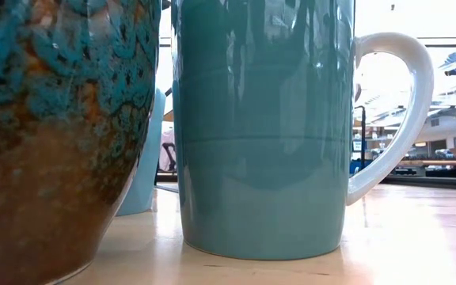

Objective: Place coffee mugs
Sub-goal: Put the purple mug on the shelf

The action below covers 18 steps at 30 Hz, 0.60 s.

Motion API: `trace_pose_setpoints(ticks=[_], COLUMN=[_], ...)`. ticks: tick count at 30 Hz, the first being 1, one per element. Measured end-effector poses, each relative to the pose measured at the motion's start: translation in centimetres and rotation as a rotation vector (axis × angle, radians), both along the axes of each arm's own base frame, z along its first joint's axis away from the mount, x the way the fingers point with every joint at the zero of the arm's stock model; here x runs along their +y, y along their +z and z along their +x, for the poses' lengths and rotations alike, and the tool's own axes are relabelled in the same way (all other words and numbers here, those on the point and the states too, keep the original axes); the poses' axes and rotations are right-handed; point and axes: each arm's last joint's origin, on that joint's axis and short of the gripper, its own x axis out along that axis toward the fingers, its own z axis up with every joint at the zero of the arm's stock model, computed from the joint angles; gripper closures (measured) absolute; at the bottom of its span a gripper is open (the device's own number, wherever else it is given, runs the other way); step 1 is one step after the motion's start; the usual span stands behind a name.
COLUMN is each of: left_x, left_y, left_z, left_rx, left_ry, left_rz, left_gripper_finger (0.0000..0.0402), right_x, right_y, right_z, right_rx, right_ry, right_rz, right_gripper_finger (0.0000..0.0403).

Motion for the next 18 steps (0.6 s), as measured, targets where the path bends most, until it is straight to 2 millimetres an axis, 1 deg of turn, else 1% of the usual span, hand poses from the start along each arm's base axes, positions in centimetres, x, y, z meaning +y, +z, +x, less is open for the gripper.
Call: trace_pose_setpoints(ticks=[7,18], left_x=[0.00,0.00], left_y=[-0.01,-0.02], left_z=[0.01,0.00], left_rx=[0.000,0.002], left_ry=[0.000,0.000], left_rz=[0.001,0.002], left_gripper_finger=[0.0347,0.0347], right_x=[-0.26,-0.56], right_y=[0.01,0.15], right_z=[0.10,0.31], right_rx=[-0.009,-0.019], right_ry=[-0.012,-0.048], right_rz=[-0.019,-0.094], right_gripper_finger=[0.0329,0.0278])
